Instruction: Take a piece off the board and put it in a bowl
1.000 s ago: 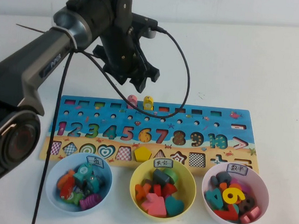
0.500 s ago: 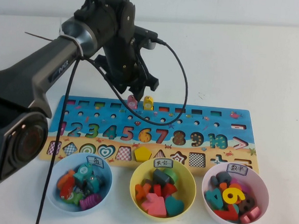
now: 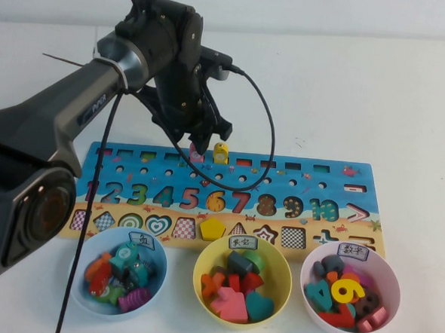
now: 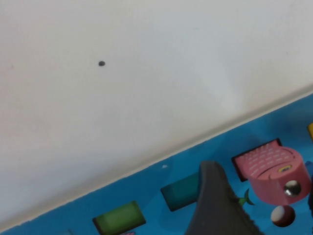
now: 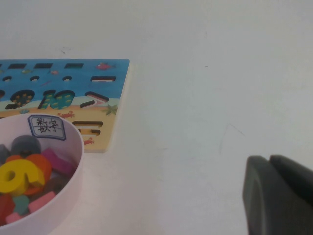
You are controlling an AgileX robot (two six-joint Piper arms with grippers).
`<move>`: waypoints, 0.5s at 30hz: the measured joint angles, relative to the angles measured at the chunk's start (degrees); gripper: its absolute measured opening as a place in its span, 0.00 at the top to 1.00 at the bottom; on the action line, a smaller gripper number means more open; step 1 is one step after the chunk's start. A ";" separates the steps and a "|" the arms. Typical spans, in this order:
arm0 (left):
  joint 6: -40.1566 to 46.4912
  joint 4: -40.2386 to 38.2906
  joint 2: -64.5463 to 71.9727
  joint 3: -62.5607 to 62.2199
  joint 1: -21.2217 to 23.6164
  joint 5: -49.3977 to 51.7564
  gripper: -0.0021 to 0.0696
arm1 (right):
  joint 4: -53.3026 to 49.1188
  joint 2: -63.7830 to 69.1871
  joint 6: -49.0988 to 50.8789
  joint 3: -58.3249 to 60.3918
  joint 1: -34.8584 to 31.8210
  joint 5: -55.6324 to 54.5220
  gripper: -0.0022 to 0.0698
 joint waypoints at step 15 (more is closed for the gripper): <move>-1.04 -0.95 1.07 0.00 0.00 0.00 0.49 | 0.00 0.00 0.00 0.00 0.00 0.00 0.99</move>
